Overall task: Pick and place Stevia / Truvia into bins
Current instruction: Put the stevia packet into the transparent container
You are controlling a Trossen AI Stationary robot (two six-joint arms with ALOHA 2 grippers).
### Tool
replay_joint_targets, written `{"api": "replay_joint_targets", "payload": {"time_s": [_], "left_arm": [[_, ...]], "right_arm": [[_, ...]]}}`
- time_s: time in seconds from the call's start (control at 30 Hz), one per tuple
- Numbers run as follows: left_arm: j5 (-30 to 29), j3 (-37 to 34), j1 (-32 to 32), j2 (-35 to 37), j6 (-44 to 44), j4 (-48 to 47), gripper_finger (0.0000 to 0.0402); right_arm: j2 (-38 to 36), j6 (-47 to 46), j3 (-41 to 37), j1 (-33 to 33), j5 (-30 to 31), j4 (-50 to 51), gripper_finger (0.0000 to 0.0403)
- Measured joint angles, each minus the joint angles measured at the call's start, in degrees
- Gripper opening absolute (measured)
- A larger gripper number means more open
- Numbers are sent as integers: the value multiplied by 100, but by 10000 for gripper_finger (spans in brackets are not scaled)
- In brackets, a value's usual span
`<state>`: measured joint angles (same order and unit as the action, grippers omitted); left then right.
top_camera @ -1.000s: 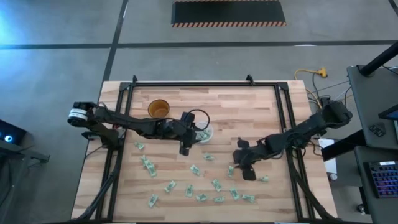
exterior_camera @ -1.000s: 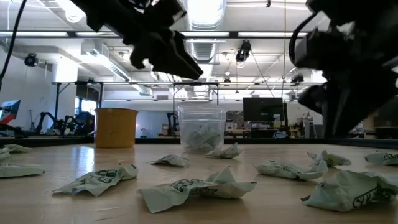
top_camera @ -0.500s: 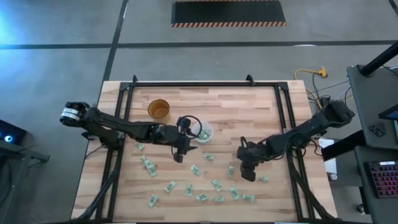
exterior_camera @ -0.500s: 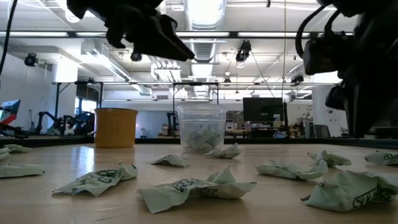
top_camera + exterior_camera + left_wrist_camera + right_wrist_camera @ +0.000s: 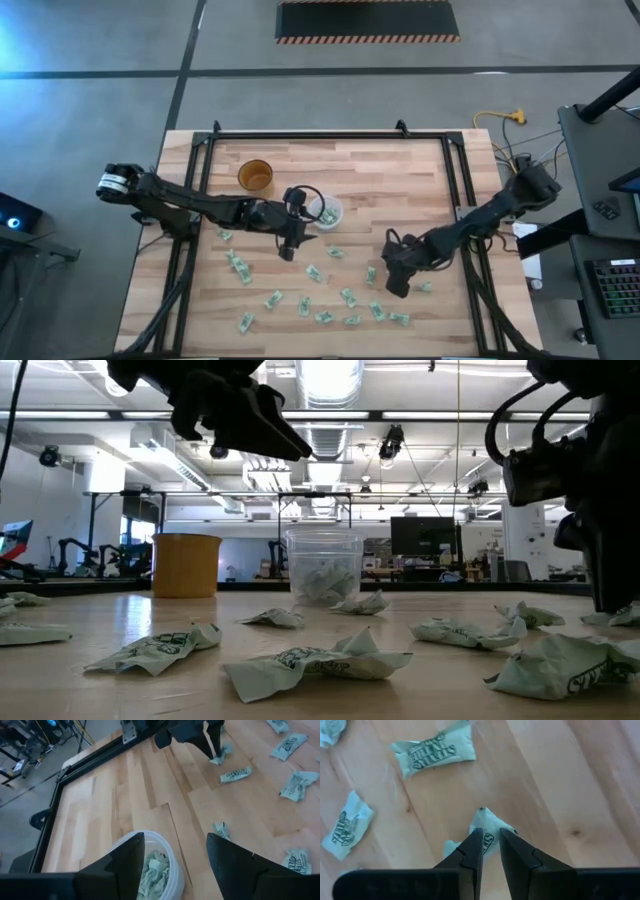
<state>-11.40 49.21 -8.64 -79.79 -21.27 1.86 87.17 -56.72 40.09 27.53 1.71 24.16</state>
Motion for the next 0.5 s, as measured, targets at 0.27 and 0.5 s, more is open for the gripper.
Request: {"api": "replay_joint_targets", "payload": {"time_s": [0.27,0.5], "left_arm": [[2,0,0,0,17,-104,197],[0,0,0,0,15,-117,197]], "right_arm": [[153,534,228,0,31,-47,71],[192,772,249,61,279,-34,111]]}}
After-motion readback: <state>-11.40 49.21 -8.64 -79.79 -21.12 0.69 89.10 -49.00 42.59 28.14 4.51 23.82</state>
